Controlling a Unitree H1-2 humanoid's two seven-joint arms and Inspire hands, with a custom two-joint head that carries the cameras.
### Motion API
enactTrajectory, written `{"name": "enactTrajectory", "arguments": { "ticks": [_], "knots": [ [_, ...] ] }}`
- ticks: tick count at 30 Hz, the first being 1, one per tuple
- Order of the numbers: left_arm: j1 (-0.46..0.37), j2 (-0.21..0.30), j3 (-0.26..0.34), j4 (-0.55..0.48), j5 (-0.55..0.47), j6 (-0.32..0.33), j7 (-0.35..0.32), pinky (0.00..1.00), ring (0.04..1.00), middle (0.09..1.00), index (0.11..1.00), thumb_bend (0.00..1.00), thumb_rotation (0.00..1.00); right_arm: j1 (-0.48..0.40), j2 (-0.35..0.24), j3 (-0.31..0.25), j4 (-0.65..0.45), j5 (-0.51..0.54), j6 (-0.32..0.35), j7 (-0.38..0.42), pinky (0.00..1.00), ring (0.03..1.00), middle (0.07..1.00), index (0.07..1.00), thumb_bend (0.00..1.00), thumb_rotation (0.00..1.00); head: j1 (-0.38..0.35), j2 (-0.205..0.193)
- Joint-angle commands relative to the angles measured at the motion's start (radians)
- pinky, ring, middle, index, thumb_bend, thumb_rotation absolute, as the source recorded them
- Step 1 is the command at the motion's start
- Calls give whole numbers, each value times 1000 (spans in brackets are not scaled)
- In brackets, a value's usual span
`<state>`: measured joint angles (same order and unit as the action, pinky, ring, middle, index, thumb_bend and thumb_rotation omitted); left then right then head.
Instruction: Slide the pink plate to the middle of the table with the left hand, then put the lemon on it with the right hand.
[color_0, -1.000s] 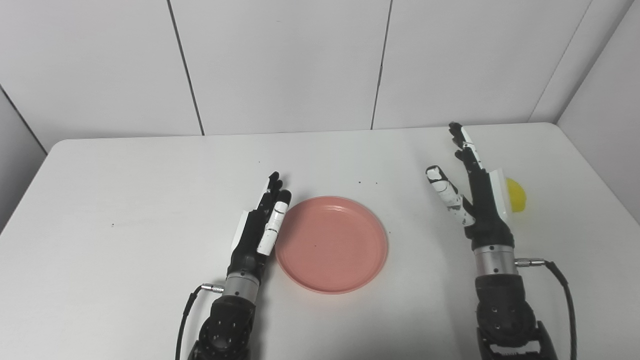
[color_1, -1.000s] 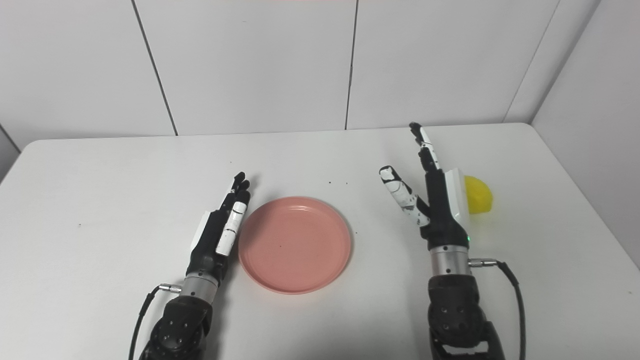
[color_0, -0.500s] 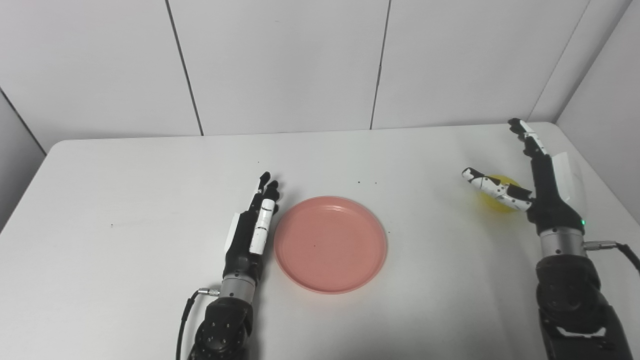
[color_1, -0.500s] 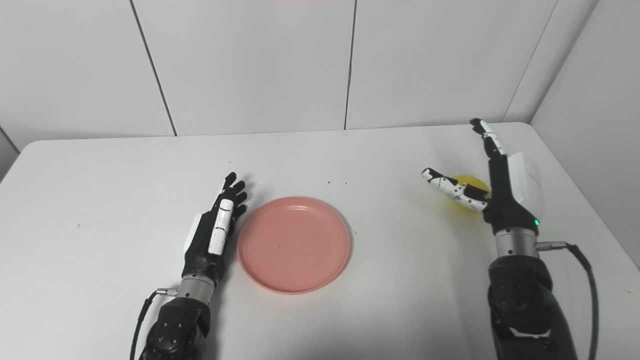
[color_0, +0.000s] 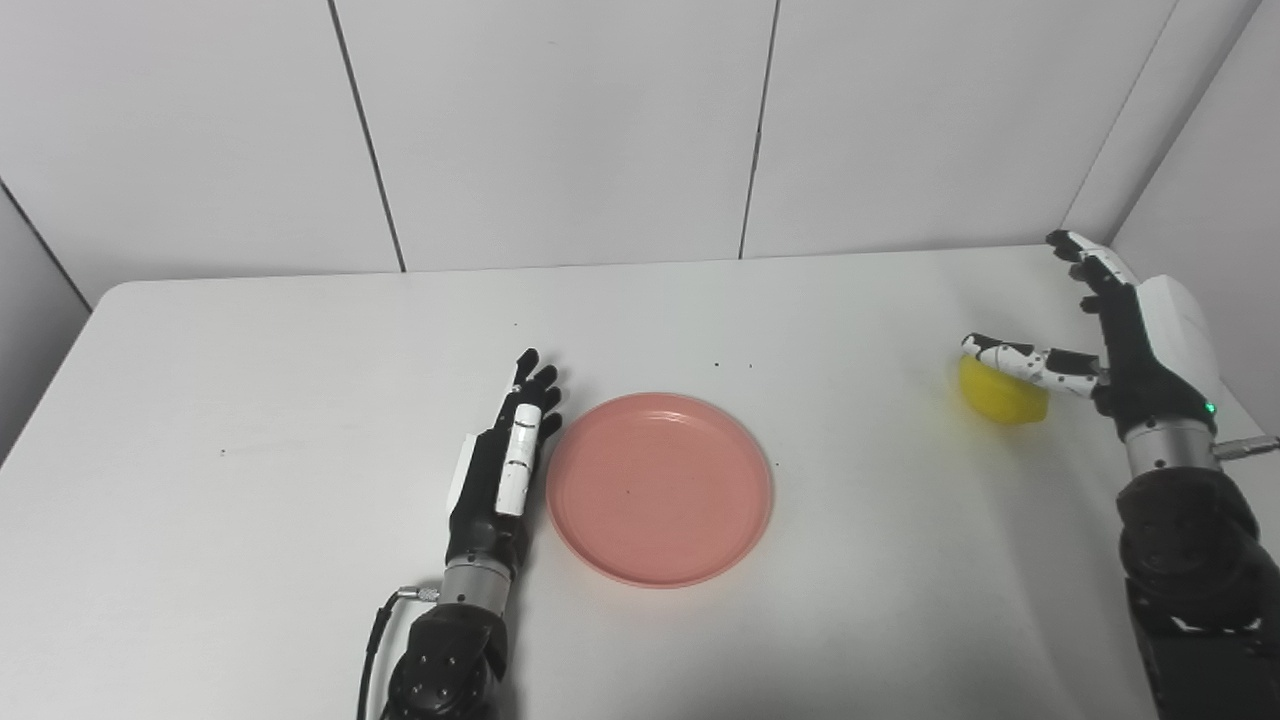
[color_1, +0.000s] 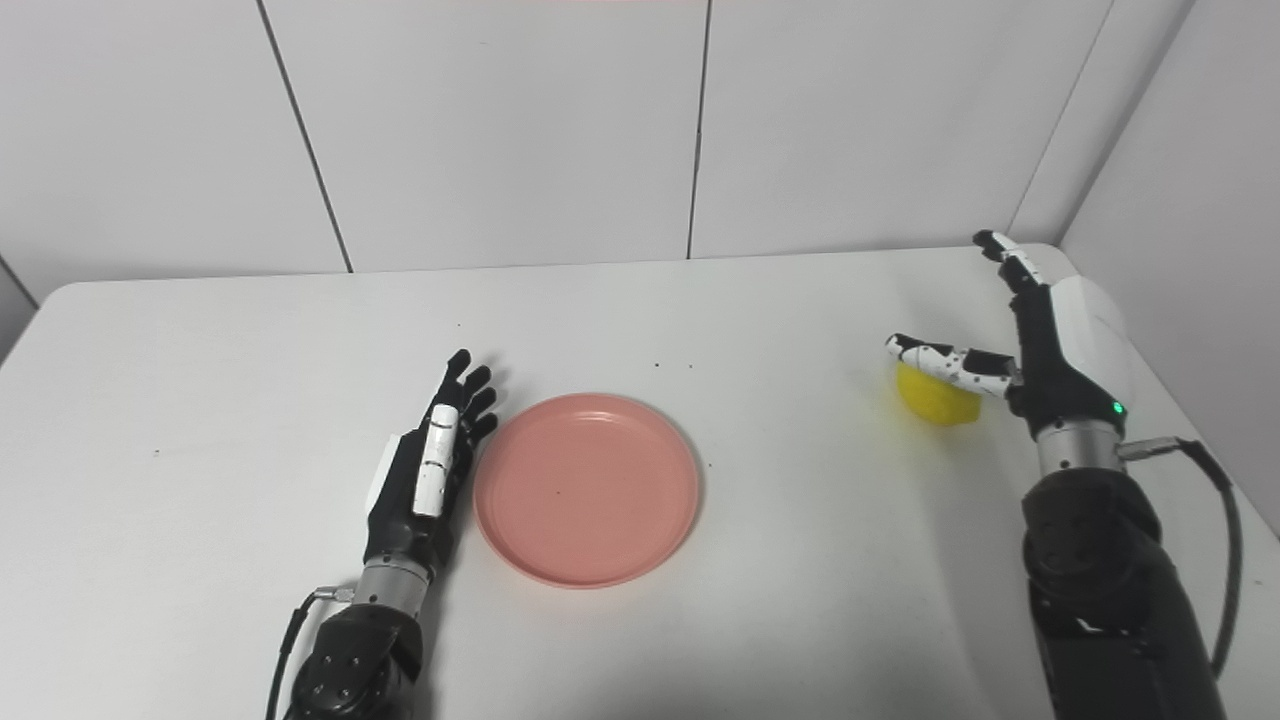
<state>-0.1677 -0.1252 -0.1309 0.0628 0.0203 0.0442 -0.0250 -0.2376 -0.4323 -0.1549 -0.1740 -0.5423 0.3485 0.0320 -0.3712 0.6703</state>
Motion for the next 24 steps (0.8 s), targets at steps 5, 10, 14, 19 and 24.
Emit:
{"name": "enactTrajectory", "arguments": {
  "ticks": [5, 10, 14, 19, 24],
  "knots": [
    [-10, 4, 9, -17, -17, -26, -14, 947, 949, 953, 955, 558, 1000, -51, -55, 14, 11, -6, 50, 35, 765, 841, 866, 855, 960, 330, -19, -15],
    [-11, 21, 18, -6, -35, -49, -32, 949, 951, 955, 961, 577, 1000, -52, -68, 58, 15, -29, 88, 71, 782, 863, 876, 866, 936, 347, -71, -18],
    [-14, 25, 27, 2, -48, -53, -44, 952, 959, 964, 970, 567, 1000, -51, -56, 66, 20, -32, 116, 83, 802, 872, 882, 858, 930, 314, -82, -21],
    [-15, 29, 33, 9, -56, -63, -49, 955, 960, 965, 972, 565, 1000, -48, -61, 79, 32, -34, 111, 88, 768, 853, 875, 854, 918, 309, -101, -30],
    [-14, 32, 37, 14, -66, -75, -59, 966, 968, 969, 974, 547, 1000, -47, -24, 48, 29, -92, 121, 161, 730, 842, 875, 862, 932, 305, -102, -28]
  ]
}}
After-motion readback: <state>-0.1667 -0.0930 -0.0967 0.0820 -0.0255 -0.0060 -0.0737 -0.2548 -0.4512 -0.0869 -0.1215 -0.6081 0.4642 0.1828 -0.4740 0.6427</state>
